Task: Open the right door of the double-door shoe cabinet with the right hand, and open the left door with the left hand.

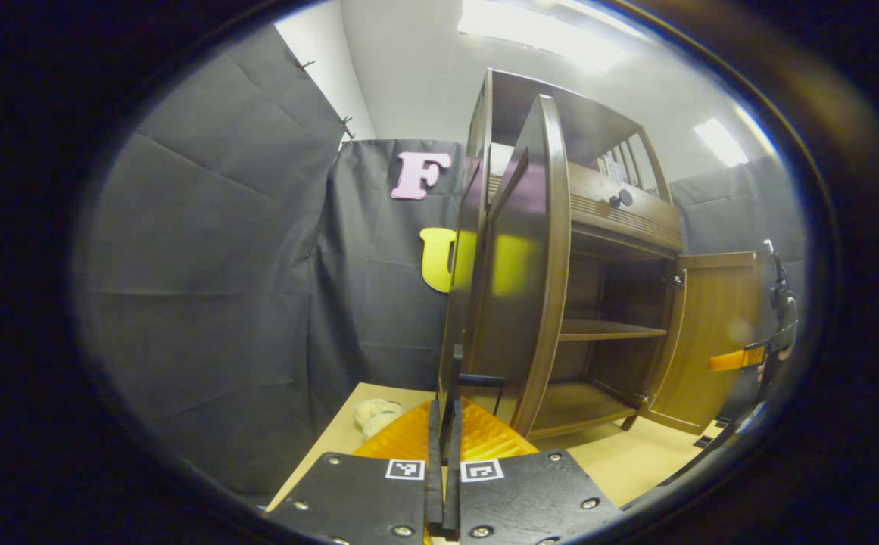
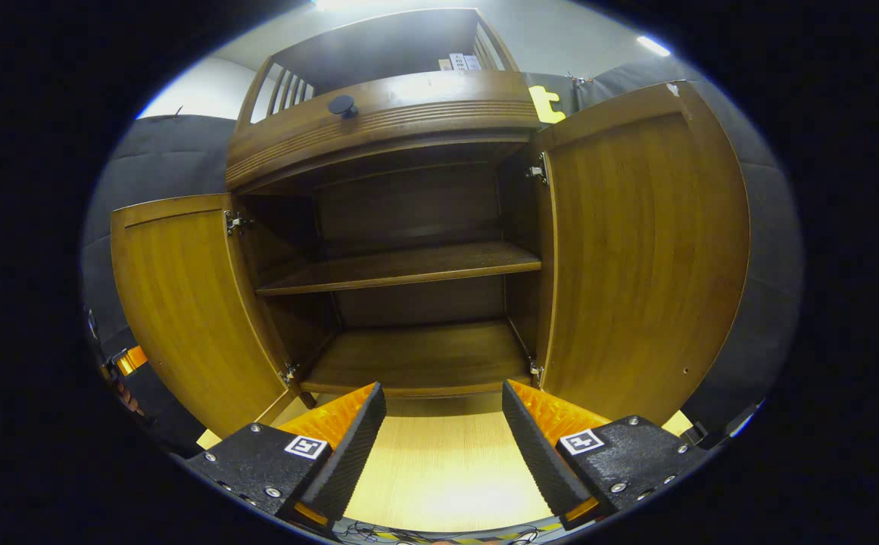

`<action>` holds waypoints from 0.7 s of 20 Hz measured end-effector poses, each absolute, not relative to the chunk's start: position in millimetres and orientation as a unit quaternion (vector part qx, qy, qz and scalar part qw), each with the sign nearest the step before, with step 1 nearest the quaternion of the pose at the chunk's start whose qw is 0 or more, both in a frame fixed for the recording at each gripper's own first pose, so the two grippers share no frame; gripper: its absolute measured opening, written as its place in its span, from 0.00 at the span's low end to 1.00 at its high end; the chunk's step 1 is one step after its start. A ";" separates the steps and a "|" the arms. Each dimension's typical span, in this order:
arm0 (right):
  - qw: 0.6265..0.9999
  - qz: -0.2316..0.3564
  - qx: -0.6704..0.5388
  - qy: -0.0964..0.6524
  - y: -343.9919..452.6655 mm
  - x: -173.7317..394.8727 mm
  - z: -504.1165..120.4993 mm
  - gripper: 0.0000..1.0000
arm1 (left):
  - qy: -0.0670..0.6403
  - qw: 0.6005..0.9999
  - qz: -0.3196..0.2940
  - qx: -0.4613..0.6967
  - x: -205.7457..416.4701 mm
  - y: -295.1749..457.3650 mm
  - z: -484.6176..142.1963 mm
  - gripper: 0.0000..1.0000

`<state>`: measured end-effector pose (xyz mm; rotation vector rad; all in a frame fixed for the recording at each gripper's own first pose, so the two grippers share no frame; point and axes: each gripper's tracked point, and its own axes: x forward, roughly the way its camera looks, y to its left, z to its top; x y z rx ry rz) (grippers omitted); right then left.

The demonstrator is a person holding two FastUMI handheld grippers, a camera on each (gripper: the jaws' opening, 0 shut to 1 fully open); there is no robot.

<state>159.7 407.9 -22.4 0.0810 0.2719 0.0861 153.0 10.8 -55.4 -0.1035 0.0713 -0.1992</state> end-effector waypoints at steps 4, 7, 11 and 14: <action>0.989 0.036 0.053 0.134 401.3 164.3 -14.5 0.96 | 0.038 0.994 -0.086 -0.053 151.6 14.1 -55.3 0.02; 0.990 0.047 0.047 0.126 394.0 162.4 -9.3 0.92 | 0.029 0.995 -0.064 -0.070 148.5 15.7 -47.9 0.02; 0.993 0.032 0.018 0.110 361.4 160.0 -1.9 0.96 | 0.002 0.998 -0.022 -0.062 146.3 23.1 -36.2 0.05; 0.995 0.039 -0.002 0.093 344.1 156.4 8.0 0.92 | -0.008 0.999 -0.006 -0.046 144.4 22.3 -27.7 0.05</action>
